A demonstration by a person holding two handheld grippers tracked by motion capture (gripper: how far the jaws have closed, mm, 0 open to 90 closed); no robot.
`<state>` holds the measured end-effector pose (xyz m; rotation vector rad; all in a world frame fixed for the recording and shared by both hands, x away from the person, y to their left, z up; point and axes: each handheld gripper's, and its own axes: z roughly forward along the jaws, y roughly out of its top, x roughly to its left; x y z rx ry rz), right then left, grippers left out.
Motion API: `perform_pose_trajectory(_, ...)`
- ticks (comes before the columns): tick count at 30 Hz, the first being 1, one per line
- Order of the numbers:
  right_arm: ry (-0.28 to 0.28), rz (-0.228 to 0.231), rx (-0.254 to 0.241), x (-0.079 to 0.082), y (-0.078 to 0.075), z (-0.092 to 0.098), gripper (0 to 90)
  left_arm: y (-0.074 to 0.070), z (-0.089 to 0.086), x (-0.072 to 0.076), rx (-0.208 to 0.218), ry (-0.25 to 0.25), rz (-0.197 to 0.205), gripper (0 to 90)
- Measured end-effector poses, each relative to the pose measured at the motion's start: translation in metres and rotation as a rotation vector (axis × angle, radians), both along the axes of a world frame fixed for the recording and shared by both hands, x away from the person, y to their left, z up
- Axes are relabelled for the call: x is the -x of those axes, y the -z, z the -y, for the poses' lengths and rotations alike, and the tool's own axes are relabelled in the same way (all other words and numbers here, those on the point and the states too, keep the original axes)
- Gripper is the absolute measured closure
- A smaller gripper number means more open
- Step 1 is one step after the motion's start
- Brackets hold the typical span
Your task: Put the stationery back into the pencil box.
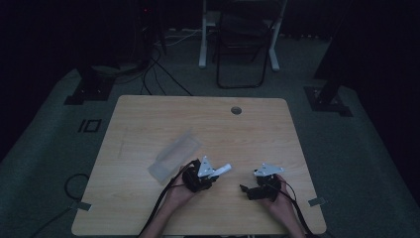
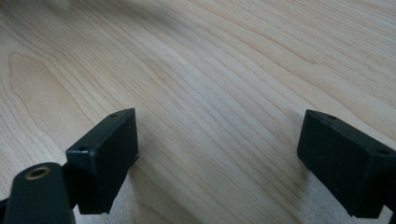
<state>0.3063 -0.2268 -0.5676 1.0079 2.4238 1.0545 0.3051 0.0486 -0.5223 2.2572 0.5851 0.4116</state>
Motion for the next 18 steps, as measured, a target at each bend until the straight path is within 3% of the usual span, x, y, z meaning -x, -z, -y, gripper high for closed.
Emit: perform_pose_trajectory(18,0.000,0.000,0.000,0.0000,0.0000,0.0000,12.3,-0.0062,-0.0082,-0.0013,0.013,-0.010,0.010,71.2)
